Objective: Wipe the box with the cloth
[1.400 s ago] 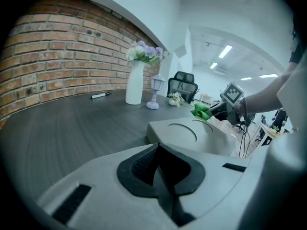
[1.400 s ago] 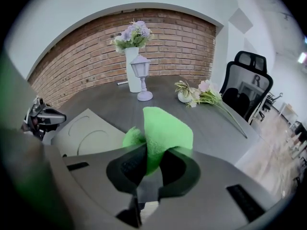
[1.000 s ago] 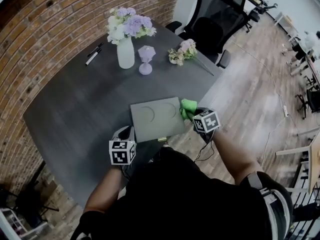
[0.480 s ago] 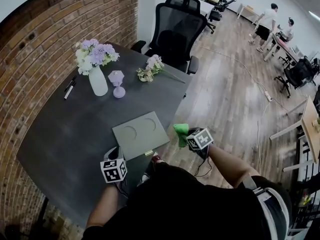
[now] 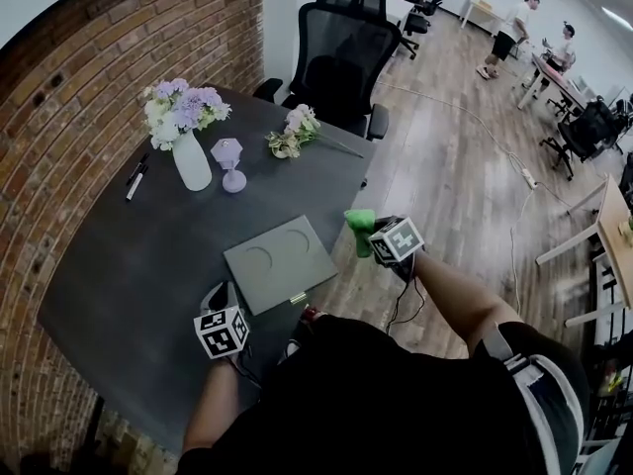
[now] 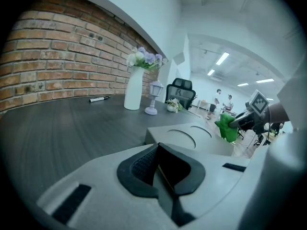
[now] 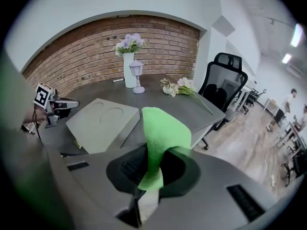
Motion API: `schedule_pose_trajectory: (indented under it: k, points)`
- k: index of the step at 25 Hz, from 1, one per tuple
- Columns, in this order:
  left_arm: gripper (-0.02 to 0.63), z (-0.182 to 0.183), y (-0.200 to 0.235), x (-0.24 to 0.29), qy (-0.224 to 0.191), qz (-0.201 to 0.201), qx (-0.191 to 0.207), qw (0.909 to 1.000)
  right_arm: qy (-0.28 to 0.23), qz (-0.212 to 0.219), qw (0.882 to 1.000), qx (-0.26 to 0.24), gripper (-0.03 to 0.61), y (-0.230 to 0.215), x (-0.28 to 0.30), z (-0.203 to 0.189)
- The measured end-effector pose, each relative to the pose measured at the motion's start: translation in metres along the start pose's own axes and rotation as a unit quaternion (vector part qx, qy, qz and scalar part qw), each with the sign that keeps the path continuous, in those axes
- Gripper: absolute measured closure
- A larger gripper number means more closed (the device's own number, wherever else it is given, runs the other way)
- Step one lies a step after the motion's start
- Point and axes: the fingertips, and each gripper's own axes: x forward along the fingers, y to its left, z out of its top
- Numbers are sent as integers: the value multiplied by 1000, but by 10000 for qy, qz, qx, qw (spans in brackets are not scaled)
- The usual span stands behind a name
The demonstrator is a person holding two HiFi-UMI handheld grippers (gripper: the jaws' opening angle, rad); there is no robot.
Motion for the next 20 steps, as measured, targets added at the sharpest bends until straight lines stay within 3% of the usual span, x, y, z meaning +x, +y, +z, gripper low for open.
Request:
schedule_pose_trajectory:
  k: [8,20]
  points:
    - [606,-5,31,-29,-110,396,-261,9988,-128,183,9991,-365,534,23,24,53]
    - [606,-25,69,-74,-238,964,-648,9929,-89,1022,9872,-1219,534,130,88,108]
